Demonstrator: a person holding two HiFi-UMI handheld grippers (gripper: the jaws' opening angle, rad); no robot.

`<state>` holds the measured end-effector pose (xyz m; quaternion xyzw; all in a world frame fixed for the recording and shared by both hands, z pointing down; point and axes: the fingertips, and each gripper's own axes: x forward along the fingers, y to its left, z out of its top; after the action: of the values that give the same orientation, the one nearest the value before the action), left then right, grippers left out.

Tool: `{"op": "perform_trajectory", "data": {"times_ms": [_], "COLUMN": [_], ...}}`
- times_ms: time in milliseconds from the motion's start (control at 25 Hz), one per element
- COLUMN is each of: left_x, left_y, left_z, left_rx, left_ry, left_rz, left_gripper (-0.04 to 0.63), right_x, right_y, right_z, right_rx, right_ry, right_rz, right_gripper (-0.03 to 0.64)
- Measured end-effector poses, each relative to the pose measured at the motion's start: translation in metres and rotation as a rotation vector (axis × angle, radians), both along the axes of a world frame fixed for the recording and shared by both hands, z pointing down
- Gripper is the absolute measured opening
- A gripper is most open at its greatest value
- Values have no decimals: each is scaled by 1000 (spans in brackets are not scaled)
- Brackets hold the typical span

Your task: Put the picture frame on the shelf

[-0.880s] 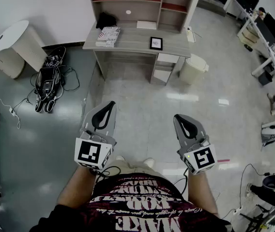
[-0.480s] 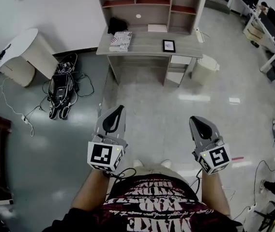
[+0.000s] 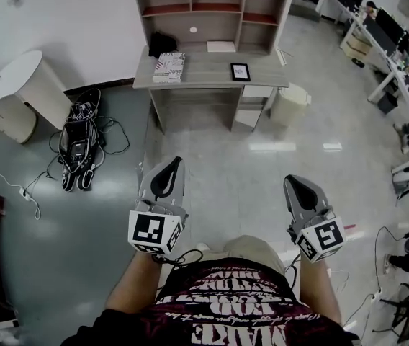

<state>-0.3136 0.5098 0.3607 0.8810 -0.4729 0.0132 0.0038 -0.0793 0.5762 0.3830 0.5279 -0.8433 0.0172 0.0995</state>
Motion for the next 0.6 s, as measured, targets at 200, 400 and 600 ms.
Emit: {"op": "perform_trajectory", "data": {"times_ms": [200,400,600], "left_x": [7,19,19], "left_y": [-1,-9,-26], "left_z": [7,-2,-1], "left_rx": [-24,-22,-20], "left_ry": [19,52,12], "left_rz": [31,46,15], "left_gripper": [0,0,0], "right_x": [13,25,30], "right_y": [8,-1,-27], "right_z": [3,6,13], "right_rx": [-12,-3,-5], "right_ry": [-21,-30,-59], "right_rz": [51,63,37], "right_gripper": [28,28,28]}}
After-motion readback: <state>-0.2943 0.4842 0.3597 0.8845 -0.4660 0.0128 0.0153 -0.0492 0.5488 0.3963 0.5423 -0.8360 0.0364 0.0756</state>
